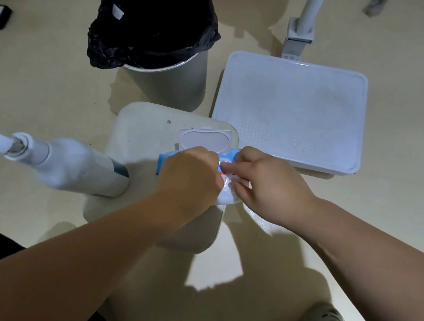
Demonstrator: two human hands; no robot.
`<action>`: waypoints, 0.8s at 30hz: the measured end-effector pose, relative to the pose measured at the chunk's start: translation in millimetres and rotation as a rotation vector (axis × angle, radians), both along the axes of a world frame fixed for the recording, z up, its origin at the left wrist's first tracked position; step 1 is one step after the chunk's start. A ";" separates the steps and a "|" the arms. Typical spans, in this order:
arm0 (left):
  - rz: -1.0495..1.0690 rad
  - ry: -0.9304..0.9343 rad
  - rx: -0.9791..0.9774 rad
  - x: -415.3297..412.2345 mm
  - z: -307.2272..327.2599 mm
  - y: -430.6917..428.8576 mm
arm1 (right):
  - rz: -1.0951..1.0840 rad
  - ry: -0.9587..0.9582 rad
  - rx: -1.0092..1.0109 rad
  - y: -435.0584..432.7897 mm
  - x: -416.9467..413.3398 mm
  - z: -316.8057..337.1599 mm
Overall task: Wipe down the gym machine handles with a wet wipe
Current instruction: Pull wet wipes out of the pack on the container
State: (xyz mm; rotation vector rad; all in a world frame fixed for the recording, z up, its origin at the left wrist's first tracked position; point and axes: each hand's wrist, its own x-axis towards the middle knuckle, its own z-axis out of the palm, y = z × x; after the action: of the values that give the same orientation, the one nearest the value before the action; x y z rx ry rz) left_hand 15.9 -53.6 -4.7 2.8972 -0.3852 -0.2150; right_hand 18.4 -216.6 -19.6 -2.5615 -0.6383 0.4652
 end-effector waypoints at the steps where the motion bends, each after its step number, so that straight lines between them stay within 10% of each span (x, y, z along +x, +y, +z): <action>1: -0.032 0.038 0.042 -0.1 -0.7 2.0 | 0.024 -0.014 -0.033 -0.3 -0.1 -0.3; 24: -0.034 0.210 0.289 0.8 3.8 -10.3 | -0.107 0.091 0.120 -1.0 1.3 -11.8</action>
State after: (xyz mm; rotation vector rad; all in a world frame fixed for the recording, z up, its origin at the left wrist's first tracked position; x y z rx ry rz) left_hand 16.7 -64.0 -0.9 3.1060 -0.3949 -0.6223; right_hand 19.7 -217.6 -31.4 -2.4320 -0.4797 0.4883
